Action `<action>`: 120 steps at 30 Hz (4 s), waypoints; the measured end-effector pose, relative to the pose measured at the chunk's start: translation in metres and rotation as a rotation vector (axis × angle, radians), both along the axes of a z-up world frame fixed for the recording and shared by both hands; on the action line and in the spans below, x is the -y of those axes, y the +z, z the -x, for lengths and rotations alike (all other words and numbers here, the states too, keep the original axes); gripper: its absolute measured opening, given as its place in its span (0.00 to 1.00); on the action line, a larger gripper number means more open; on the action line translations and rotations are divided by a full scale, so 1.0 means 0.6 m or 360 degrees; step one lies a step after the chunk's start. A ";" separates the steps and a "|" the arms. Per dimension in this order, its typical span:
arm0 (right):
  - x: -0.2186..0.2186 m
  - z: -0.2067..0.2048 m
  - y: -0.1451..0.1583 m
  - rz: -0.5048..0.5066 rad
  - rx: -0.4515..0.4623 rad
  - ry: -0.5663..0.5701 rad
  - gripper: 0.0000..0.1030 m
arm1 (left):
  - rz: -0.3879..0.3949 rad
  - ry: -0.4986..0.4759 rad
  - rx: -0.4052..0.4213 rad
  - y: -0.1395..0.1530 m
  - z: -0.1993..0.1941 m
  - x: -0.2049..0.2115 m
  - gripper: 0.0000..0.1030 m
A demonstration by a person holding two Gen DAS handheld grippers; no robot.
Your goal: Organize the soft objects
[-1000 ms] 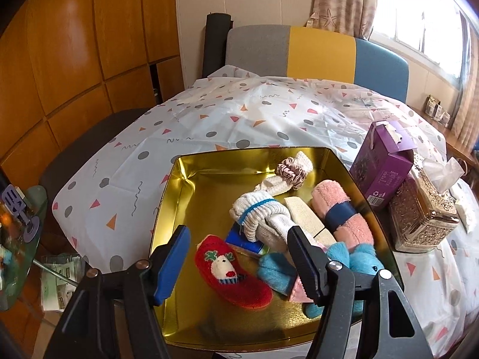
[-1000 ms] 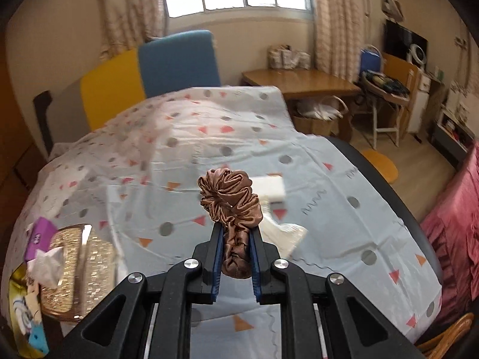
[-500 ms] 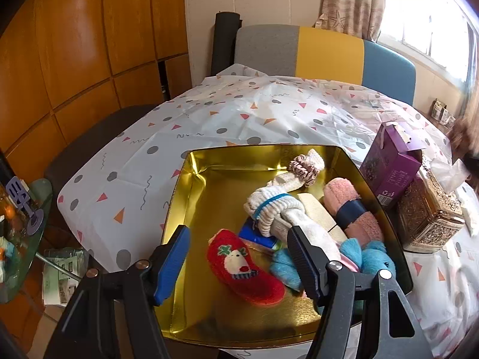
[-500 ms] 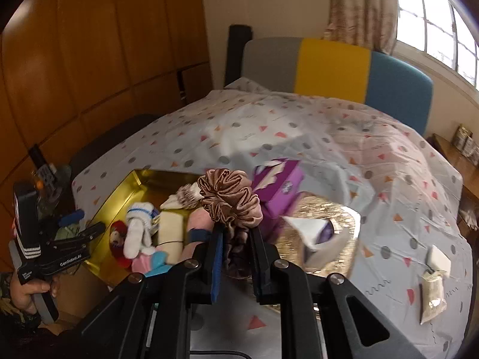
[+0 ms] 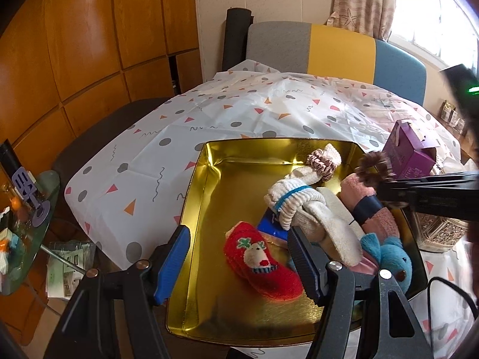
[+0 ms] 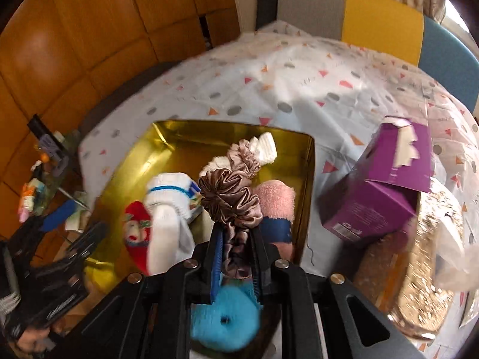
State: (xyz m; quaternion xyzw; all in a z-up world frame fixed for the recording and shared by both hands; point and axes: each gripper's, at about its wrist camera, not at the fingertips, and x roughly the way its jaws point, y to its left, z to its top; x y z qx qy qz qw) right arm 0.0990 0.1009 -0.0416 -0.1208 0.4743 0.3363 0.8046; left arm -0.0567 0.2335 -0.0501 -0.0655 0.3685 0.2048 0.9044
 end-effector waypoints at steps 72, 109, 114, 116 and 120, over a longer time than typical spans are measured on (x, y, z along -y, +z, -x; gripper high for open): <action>0.719 -0.080 0.005 -0.0069 0.0340 -0.1617 0.48 | -0.0106 -0.0395 0.0098 0.071 -0.028 0.151 0.77; 0.785 -0.191 -0.104 0.0573 0.0017 -0.1208 0.42 | 0.0010 -0.1300 0.0151 0.161 -0.151 0.427 0.77; 0.838 -0.138 -0.097 0.0375 -0.0127 -0.1484 0.42 | -0.0034 -0.1485 0.0035 0.178 -0.211 0.538 0.79; 0.858 -0.125 -0.105 0.0324 -0.0216 -0.1567 0.43 | -0.0051 -0.1558 -0.0022 0.179 -0.239 0.586 0.81; 0.872 -0.106 -0.108 0.0271 -0.0246 -0.1642 0.43 | -0.0153 -0.1660 -0.0182 0.160 -0.314 0.697 0.83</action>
